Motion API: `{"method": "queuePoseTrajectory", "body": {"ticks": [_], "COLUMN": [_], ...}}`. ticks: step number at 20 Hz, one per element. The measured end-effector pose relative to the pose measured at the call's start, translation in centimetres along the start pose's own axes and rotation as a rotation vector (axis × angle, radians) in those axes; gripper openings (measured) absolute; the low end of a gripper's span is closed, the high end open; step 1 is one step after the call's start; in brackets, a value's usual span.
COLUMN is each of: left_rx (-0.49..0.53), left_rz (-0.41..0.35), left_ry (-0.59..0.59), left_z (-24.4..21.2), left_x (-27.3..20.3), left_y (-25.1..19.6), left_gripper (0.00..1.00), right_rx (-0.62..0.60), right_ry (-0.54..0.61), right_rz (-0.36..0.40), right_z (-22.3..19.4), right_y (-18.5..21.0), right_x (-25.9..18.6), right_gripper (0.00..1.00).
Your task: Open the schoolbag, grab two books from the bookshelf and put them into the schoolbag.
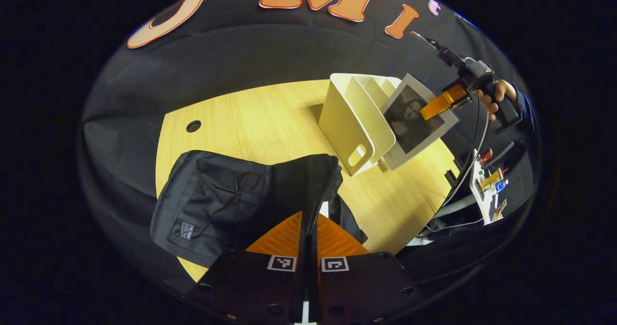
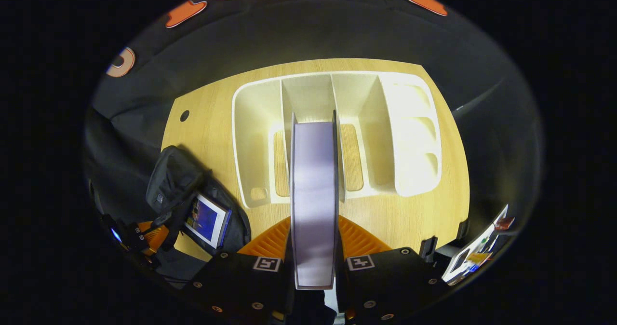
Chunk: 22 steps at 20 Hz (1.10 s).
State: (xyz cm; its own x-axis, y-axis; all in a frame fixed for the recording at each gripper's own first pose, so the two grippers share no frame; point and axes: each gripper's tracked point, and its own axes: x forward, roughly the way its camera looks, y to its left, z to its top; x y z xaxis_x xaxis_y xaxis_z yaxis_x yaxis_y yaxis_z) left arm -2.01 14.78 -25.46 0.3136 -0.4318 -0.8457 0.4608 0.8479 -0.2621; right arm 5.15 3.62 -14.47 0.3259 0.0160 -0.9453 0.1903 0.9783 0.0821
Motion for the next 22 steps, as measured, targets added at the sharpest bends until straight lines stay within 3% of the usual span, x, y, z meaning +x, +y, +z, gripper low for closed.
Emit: {"method": "queuePoseTrajectory", "body": {"ticks": [14, 22], "left_rx": [0.117, 0.178], "left_rz": [-0.092, -0.122], "left_ry": [0.022, 0.026], "left_z": [-0.3, 0.1], "left_x": [0.3, 0.0], "left_y": [0.0, 0.1], "left_gripper": [0.05, 0.05], "right_rx": [0.155, 0.267], "right_ry": [0.0, -0.034], "right_rz": [0.044, 0.164], "right_z": [-9.8, -13.3], "right_y": [2.2, 6.1], "right_x": [-2.4, -3.7], "right_gripper": [0.35, 0.35]}}
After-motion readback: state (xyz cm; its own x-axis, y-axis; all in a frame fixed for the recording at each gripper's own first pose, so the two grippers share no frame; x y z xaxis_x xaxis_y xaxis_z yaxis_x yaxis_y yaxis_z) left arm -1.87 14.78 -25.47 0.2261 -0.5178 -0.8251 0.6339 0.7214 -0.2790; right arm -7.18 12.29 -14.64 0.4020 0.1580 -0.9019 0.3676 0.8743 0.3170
